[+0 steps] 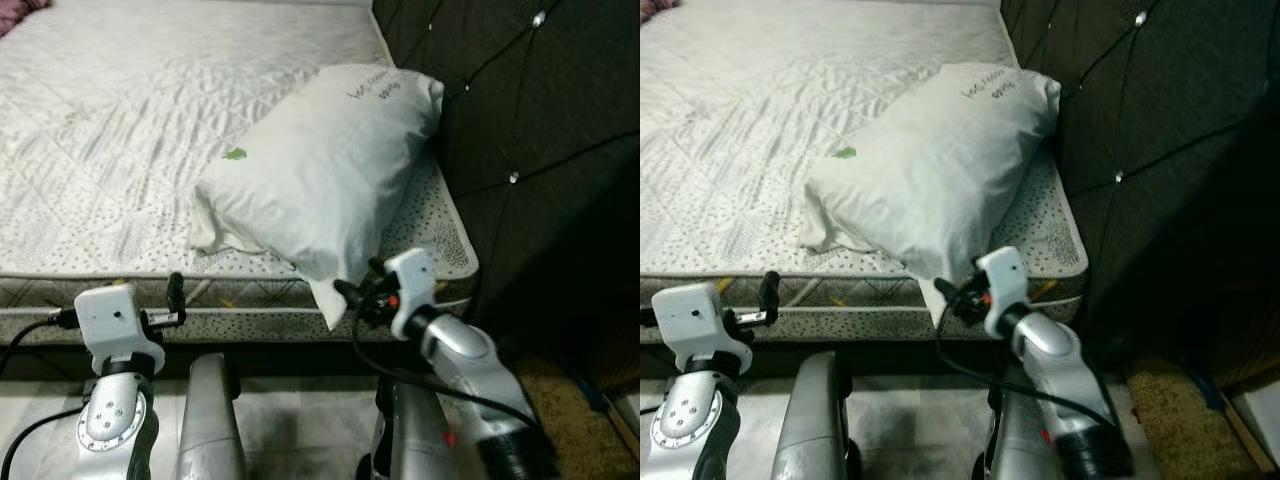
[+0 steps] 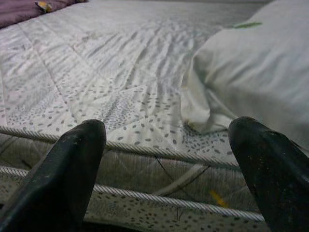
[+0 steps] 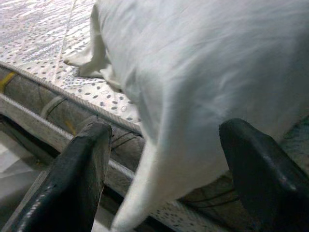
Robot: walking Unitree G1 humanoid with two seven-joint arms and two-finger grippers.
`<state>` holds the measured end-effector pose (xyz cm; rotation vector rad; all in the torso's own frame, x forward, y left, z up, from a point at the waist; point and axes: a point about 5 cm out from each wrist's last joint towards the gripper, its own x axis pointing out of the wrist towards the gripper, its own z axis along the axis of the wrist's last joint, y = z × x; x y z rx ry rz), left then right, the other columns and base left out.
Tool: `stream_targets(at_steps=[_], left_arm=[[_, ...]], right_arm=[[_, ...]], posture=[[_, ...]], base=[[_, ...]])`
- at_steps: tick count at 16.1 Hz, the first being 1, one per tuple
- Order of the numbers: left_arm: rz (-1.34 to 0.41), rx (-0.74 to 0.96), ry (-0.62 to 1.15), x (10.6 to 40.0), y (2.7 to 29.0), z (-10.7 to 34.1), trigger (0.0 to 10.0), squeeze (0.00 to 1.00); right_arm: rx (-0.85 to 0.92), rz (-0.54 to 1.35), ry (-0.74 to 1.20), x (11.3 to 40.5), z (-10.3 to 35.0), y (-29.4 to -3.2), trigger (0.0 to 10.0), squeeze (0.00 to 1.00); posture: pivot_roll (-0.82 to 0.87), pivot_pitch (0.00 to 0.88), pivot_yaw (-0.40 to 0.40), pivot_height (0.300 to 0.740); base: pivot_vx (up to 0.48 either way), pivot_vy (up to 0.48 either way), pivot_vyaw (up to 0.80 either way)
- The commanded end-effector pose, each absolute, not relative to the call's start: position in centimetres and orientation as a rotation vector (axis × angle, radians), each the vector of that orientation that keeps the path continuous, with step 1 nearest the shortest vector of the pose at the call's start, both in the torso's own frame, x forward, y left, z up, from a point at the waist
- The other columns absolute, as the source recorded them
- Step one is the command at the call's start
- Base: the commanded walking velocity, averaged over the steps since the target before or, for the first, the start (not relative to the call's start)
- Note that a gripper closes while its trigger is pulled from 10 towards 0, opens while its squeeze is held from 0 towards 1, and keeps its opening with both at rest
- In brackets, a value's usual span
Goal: Clean up the room
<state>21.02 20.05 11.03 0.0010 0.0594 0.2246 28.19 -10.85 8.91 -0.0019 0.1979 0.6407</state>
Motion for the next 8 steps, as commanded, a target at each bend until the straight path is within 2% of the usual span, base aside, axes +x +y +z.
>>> stream_targets(at_steps=[1, 4, 8], left_arm=[[0.221, 0.012, 0.041, 21.1, 19.7, 11.7, 10.0, 0.00], [0.210, 0.014, 0.042, 20.9, 19.4, 12.0, 10.0, 0.00], [0.235, 0.031, 0.077, 19.4, 20.2, 11.9, 10.0, 0.00]], right_arm=[[-0.007, 0.647, 0.213, 28.3, 8.8, -10.5, 10.0, 0.00], [-0.006, 0.660, 0.228, 28.9, 8.8, -8.9, 10.0, 0.00], [0.038, 0.569, 0.287, 30.7, 8.6, -7.4, 10.0, 0.00]], posture=[[0.07, 0.111, -0.043, 0.507], [0.09, 0.124, -0.042, 0.507], [0.12, 0.144, -0.054, 0.507]], base=[[0.000, 0.000, 0.00], [0.000, 0.000, 0.00], [0.000, 0.000, 0.00]])
